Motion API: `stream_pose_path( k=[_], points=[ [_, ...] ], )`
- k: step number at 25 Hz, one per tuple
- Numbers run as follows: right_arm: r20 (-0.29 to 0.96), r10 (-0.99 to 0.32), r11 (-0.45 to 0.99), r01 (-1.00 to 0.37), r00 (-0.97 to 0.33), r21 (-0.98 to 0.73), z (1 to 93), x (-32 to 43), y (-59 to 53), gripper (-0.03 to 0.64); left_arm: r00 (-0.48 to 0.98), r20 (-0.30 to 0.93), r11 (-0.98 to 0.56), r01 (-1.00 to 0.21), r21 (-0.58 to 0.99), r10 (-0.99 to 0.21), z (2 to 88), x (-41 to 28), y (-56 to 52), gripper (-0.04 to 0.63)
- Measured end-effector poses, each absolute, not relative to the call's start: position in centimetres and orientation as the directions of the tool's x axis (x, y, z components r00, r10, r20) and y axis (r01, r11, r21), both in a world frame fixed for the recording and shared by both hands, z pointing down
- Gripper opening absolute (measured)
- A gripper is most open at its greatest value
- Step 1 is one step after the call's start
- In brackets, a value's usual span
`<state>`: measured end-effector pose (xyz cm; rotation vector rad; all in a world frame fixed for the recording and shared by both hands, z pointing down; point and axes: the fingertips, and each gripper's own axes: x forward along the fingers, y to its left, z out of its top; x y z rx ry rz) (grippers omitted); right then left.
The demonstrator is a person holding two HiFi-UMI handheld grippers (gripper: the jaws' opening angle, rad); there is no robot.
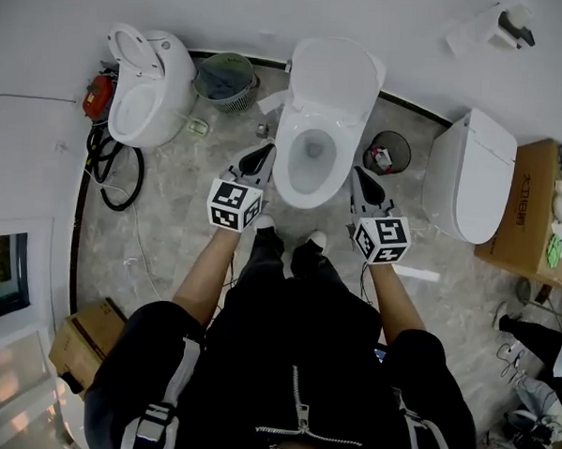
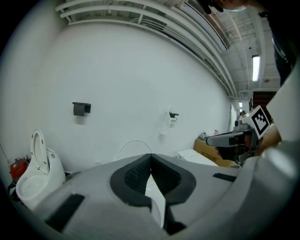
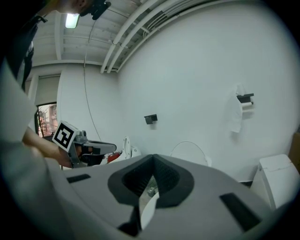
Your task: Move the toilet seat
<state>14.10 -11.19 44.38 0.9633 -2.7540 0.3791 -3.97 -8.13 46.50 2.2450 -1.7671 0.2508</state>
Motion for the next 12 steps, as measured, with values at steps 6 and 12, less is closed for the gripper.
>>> stream_pose_path(
  k=[6,12],
  points=[
    [0.309,-0.59,0.727,-0.657,-0.746,-0.198,46.6,13.8,-12.1,0.003,0.285,0.34,-0.256,-0.958,0.129,-0.896,48.8,-4.1,-9.8,0.003],
    [0.371,-0.589,0.689,-0.686,-0.718,-0.234,50.8,13.8,-13.3,0.003,0.323,0.399,-0.278,-0.946,0.167,-0.858,53.6,-3.9,-11.5,0.003]
  ],
)
